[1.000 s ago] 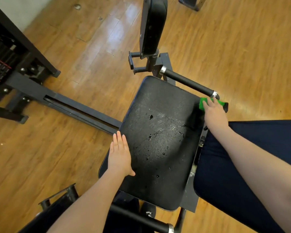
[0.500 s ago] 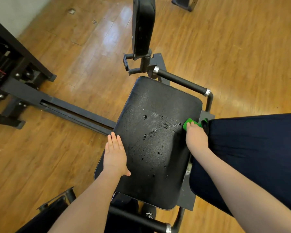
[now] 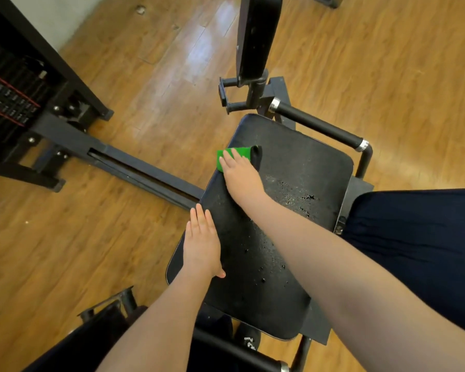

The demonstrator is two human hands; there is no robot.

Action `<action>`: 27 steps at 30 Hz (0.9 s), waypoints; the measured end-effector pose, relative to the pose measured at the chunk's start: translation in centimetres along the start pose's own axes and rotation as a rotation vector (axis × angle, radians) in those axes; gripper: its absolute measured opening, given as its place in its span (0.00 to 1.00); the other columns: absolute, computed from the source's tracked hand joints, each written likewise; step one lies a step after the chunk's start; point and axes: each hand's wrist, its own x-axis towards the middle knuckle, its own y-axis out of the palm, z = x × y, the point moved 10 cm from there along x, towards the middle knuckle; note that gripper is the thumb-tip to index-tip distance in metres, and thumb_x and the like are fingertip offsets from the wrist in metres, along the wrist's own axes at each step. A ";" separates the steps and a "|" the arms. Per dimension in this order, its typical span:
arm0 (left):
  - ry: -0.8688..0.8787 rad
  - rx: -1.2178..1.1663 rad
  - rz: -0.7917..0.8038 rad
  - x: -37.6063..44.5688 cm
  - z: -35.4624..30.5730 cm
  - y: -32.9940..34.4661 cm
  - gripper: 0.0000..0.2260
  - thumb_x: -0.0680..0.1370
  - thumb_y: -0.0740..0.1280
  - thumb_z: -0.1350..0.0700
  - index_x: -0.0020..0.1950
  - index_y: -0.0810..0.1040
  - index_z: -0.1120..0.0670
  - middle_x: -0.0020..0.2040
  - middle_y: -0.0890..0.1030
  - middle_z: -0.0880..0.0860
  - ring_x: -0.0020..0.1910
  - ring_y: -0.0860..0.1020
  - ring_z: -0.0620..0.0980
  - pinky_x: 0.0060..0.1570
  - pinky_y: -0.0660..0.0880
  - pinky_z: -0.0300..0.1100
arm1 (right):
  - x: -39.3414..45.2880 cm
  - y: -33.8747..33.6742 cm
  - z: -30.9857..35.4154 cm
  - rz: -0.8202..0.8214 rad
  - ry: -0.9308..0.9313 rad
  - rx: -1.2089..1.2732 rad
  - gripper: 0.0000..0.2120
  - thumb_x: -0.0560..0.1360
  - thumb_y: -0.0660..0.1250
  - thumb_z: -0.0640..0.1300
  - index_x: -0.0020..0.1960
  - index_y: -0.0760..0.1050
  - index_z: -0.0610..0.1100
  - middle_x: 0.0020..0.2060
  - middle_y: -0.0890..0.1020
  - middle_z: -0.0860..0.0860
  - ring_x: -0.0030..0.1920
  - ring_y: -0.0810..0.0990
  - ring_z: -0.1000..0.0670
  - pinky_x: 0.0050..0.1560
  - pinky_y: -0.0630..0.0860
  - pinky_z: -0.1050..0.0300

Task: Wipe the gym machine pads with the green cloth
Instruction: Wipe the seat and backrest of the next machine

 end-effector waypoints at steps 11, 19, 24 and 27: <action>0.018 -0.007 -0.020 0.1 0.1 0.3 0.62 0.66 0.77 0.40 0.76 0.33 0.64 0.76 0.33 0.65 0.75 0.36 0.64 0.74 0.43 0.52 | -12.1 4.4 -11.2 0.141 0.170 -0.036 0.25 0.80 0.51 0.34 0.76 0.50 0.38 0.76 0.52 0.44 0.76 0.49 0.44 0.73 0.50 0.50; 0.034 0.023 -0.040 -0.1 -0.1 0.2 0.65 0.64 0.76 0.36 0.74 0.31 0.66 0.75 0.34 0.67 0.76 0.37 0.65 0.76 0.45 0.53 | -17.1 5.7 -14.2 0.284 0.315 -0.126 0.24 0.80 0.51 0.36 0.75 0.52 0.36 0.75 0.55 0.42 0.74 0.54 0.43 0.71 0.56 0.50; 0.039 0.003 -0.048 -0.1 -0.3 0.1 0.65 0.64 0.77 0.38 0.74 0.32 0.66 0.75 0.33 0.67 0.76 0.37 0.65 0.76 0.45 0.53 | -15.6 3.0 -13.8 0.188 0.440 -0.008 0.18 0.78 0.54 0.34 0.67 0.68 0.37 0.66 0.70 0.42 0.68 0.66 0.44 0.64 0.67 0.52; 0.041 0.006 -0.048 0.0 -0.4 0.0 0.64 0.65 0.77 0.38 0.75 0.32 0.65 0.76 0.34 0.66 0.76 0.37 0.65 0.76 0.45 0.53 | -11.8 -0.3 -9.5 0.003 0.286 0.083 0.23 0.79 0.52 0.33 0.74 0.57 0.38 0.74 0.59 0.44 0.75 0.54 0.45 0.71 0.56 0.52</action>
